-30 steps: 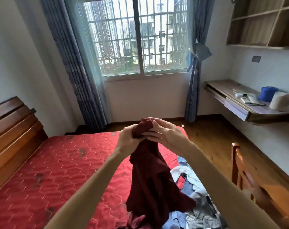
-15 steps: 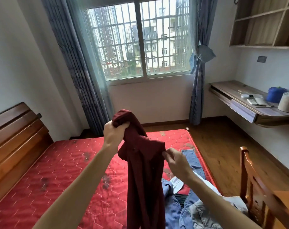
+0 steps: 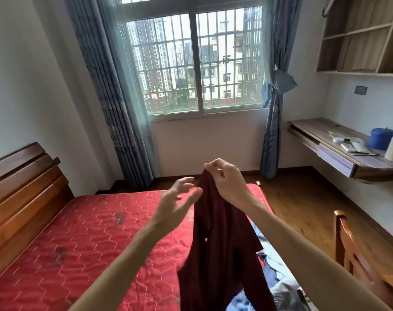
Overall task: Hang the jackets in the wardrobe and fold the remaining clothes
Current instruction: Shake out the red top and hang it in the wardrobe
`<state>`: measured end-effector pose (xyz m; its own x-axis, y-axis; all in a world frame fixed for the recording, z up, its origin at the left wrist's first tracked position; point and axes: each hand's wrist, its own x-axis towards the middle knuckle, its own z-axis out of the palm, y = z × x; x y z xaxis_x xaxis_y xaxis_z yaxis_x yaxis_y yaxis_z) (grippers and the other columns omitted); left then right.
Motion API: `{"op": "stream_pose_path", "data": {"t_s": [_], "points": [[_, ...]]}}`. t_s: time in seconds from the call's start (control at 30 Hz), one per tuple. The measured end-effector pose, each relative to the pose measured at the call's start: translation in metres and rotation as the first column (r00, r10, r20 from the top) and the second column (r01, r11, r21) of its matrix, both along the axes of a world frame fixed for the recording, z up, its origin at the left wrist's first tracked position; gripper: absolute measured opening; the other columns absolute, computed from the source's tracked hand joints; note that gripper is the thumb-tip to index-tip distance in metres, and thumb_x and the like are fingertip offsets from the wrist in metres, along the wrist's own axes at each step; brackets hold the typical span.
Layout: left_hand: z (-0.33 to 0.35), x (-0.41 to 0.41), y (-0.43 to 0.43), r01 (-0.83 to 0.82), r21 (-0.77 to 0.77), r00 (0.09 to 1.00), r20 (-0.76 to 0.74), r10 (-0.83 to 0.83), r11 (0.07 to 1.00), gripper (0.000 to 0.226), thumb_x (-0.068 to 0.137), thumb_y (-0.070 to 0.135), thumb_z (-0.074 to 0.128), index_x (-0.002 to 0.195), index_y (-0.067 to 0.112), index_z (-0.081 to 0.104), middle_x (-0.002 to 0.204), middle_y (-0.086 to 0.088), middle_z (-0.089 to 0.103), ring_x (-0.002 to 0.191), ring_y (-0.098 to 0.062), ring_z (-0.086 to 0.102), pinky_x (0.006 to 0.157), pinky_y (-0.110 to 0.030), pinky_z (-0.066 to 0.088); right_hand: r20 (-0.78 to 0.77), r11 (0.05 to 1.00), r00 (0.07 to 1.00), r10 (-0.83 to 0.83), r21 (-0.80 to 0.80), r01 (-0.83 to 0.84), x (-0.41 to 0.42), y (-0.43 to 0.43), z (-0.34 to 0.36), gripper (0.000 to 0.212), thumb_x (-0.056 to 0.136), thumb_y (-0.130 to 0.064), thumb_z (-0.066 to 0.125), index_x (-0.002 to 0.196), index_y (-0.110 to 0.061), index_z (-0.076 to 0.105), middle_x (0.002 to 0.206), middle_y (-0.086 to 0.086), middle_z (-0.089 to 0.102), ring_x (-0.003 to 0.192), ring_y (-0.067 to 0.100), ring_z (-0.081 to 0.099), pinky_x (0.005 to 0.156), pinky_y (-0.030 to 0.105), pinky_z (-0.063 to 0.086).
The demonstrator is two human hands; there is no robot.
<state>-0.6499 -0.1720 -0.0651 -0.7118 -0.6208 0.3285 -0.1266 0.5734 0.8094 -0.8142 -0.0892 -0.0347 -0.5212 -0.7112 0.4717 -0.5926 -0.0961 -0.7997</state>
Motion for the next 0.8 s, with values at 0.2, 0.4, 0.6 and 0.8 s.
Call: {"op": "stream_pose_path", "data": {"t_s": [0.2, 0.4, 0.6, 0.8], "points": [[0.004, -0.024, -0.005, 0.065, 0.174, 0.992, -0.117, -0.045, 0.983, 0.021, 0.089, 0.032, 0.07, 0.079, 0.014, 0.073, 0.066, 0.002, 0.064, 0.064, -0.01, 0.054, 0.062, -0.037, 0.043, -0.194, 0.996, 0.98, -0.038, 0.068, 0.052, -0.014, 0.014, 0.001, 0.022, 0.095, -0.037, 0.063, 0.089, -0.019, 0.073, 0.065, -0.016, 0.063, 0.064, -0.009, 0.058, 0.064, 0.004, 0.037], [0.031, -0.027, -0.006, 0.165, 0.445, 0.985, -0.036, -0.167, 0.88, 0.022, 0.1, 0.017, 0.057, 0.093, 0.006, 0.074, 0.073, 0.001, 0.069, 0.066, -0.008, 0.063, 0.061, -0.023, 0.051, -0.099, 0.977, 0.99, 0.105, 0.194, -0.084, -0.023, 0.036, -0.018, 0.026, 0.09, -0.049, 0.066, 0.091, -0.024, 0.073, 0.07, -0.009, 0.069, 0.061, -0.003, 0.059, 0.062, 0.01, 0.04], [0.046, -0.019, -0.018, 0.087, 0.581, 0.993, -0.114, -0.025, 0.81, 0.027, 0.101, 0.016, 0.052, 0.08, 0.01, 0.069, 0.068, -0.005, 0.063, 0.054, -0.012, 0.058, 0.05, -0.022, 0.048, 0.256, 0.834, 0.899, 0.354, 0.349, -0.428, -0.035, 0.056, -0.043, 0.041, 0.076, -0.039, 0.083, 0.087, -0.001, 0.071, 0.077, 0.003, 0.063, 0.073, 0.013, 0.059, 0.068, 0.032, 0.044], [0.063, 0.014, -0.044, -0.079, 0.601, 0.994, -0.01, 0.106, 0.796, 0.033, 0.099, 0.013, 0.052, 0.067, 0.011, 0.06, 0.048, 0.0, 0.059, 0.037, -0.009, 0.054, 0.039, -0.016, 0.044, 0.376, 0.81, 0.868, 0.323, 0.365, -0.46, -0.062, 0.07, -0.048, 0.045, 0.074, -0.034, 0.085, 0.082, 0.004, 0.063, 0.077, 0.01, 0.054, 0.072, 0.022, 0.05, 0.063, 0.031, 0.038]]}}
